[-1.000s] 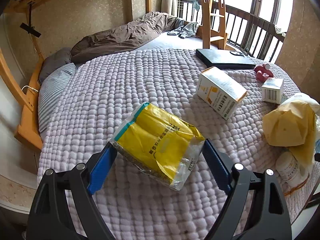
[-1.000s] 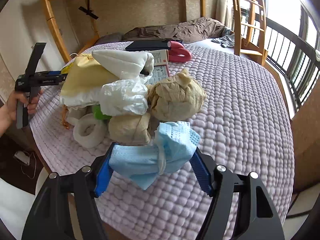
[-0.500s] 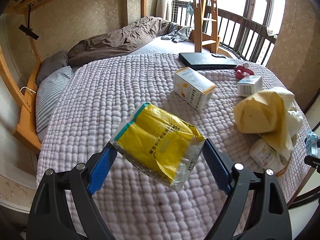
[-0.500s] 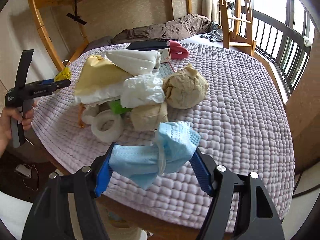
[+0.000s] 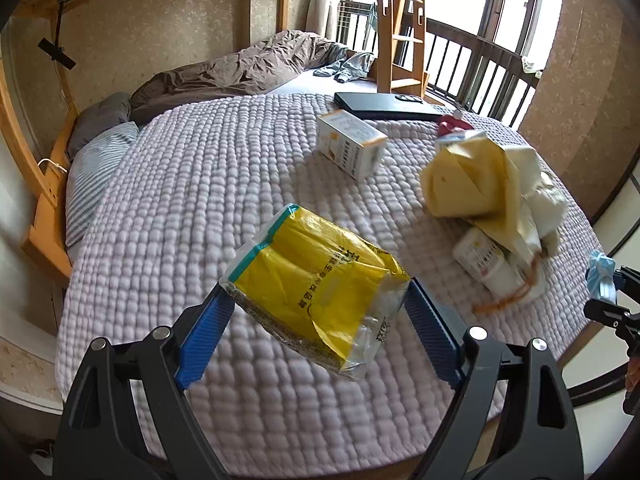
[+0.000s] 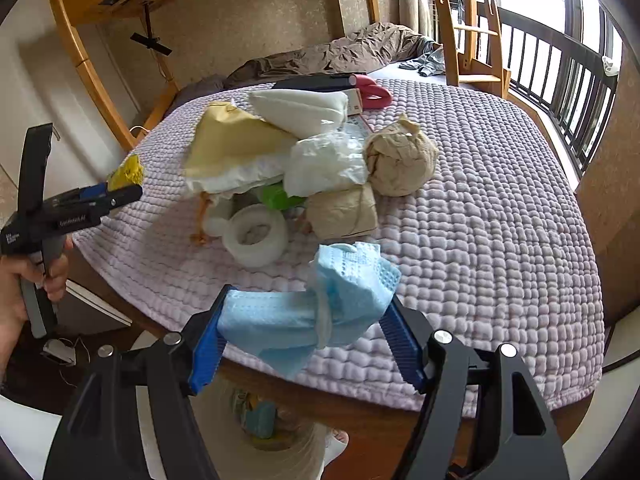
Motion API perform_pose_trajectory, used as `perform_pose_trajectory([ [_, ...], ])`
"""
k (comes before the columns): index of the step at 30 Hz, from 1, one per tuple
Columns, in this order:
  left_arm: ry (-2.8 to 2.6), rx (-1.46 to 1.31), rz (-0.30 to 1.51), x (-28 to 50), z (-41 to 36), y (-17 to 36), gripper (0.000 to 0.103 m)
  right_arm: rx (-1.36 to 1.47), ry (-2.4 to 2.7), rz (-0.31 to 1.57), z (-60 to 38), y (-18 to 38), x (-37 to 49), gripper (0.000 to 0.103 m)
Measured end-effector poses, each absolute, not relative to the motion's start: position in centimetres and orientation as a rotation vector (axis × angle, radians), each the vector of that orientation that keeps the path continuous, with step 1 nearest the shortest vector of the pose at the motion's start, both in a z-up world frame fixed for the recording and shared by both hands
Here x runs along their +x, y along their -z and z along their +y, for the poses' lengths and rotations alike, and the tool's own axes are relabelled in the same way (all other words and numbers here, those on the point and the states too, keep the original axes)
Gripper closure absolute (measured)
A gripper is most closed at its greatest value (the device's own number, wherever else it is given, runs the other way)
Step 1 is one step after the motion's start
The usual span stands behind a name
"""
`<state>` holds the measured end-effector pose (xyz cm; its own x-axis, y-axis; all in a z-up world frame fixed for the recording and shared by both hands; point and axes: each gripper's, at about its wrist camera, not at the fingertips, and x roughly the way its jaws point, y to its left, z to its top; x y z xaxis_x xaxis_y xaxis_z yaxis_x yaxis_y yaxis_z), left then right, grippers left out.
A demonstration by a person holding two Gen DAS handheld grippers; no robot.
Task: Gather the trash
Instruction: 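Carry the yellow pack in the left gripper over the bucket while the right gripper carries the mask there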
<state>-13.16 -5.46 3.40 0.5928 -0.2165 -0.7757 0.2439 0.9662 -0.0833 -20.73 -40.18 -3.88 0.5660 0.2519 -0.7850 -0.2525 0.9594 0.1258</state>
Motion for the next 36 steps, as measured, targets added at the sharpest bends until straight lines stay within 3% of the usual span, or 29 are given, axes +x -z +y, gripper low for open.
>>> perform_pose_trajectory([
  [36, 0.32, -0.009, 0.923, -23.5, -6.8, -3.9, 0.015, 0.069, -0.362, 0.924, -37.3, 3.7, -30.1, 0.034],
])
